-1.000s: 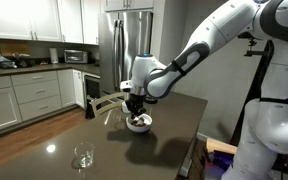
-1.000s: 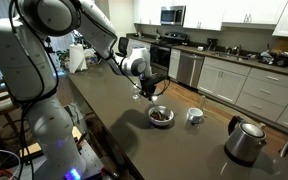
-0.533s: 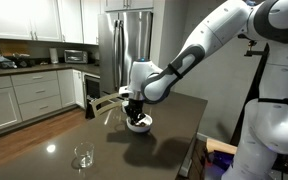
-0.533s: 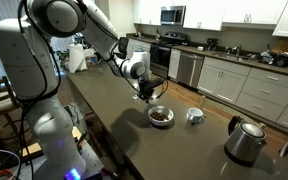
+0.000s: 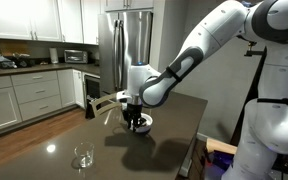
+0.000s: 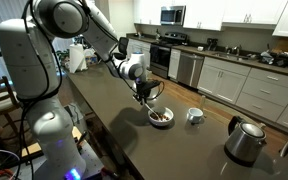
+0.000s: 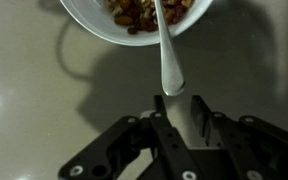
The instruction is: Use the spoon to put the contents in the bowl into the cup, then mix the contents in the bowl
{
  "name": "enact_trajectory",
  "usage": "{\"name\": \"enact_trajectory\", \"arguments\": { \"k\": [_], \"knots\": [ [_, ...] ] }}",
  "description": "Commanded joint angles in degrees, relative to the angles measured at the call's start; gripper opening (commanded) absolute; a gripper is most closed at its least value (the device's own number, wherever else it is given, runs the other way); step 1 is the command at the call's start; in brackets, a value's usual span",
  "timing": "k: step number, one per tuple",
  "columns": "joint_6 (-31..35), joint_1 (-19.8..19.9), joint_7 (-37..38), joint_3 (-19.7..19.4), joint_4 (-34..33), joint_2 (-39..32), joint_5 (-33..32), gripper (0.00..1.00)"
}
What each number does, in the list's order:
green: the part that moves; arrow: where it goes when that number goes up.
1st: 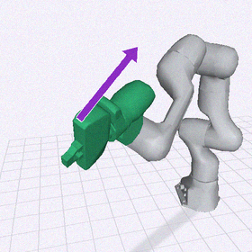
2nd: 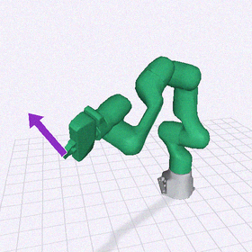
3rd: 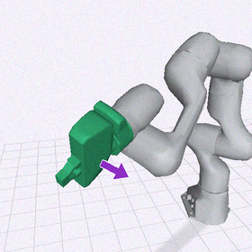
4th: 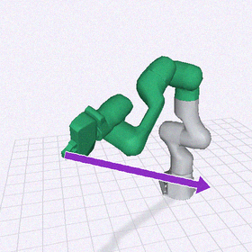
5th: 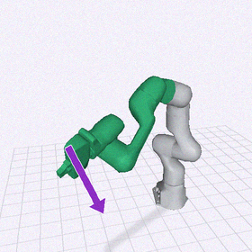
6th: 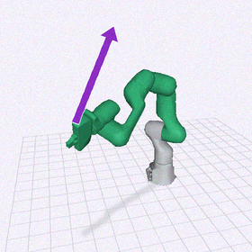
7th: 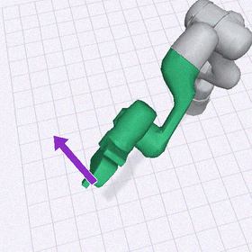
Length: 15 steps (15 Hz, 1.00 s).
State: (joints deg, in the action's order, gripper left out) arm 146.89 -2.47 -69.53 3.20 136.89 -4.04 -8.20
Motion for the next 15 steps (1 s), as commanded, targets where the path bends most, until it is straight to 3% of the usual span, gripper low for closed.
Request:
{"name": "enact_trajectory", "arguments": {
  "k": [1,7,15],
  "knots": [
    [-0.02,0.37,-3.03,0.86,0.47,0.73,2.64,0.65],
    [0.13,0.08,-4.98,1.72,2.36,3.87,4.46,1.00],
    [-5.68,-2.00,-5.04,1.13,6.30,13.85,6.18,0.99]
  ]
}}
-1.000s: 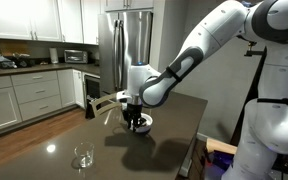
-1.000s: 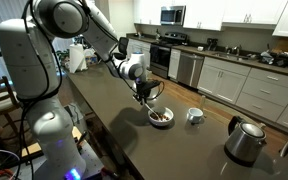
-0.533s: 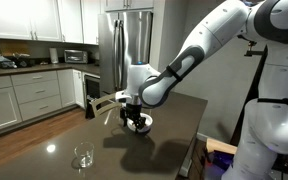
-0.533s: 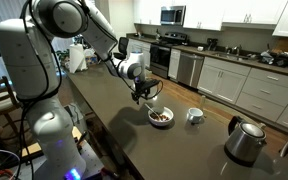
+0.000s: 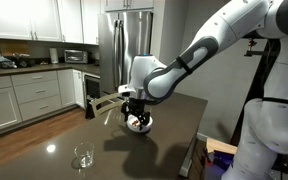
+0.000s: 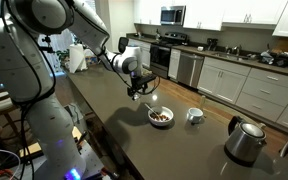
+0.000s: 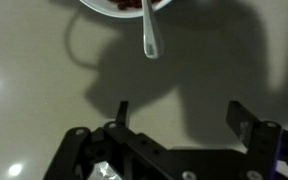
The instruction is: Use the spoon to put the contents in the bowl into the cup, then mix the contents in the bowl
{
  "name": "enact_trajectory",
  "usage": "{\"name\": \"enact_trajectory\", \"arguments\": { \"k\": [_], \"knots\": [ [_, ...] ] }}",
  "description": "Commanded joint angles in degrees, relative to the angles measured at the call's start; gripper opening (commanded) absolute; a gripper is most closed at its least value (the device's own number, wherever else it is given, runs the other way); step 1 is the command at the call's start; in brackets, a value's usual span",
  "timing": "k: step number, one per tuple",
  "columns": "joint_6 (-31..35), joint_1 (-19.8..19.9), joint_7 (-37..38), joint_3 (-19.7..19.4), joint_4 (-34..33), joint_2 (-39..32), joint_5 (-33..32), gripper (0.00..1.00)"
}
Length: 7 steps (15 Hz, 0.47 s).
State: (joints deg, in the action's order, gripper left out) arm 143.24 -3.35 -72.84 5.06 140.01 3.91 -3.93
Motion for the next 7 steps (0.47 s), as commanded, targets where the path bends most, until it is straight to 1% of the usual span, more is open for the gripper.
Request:
{"name": "enact_trajectory", "arguments": {
  "k": [1,4,5,7],
  "knots": [
    [-2.25,-1.46,-1.72,-0.96,4.01,7.44,1.84,1.00],
    [-1.67,-2.69,-2.65,-2.25,7.05,11.91,1.43,1.00],
    [-1.59,-2.59,0.25,-1.97,3.83,7.55,-0.32,1.00],
    [-1.59,-3.18,0.25,-2.54,5.50,9.95,-0.39,1.00]
  ]
}}
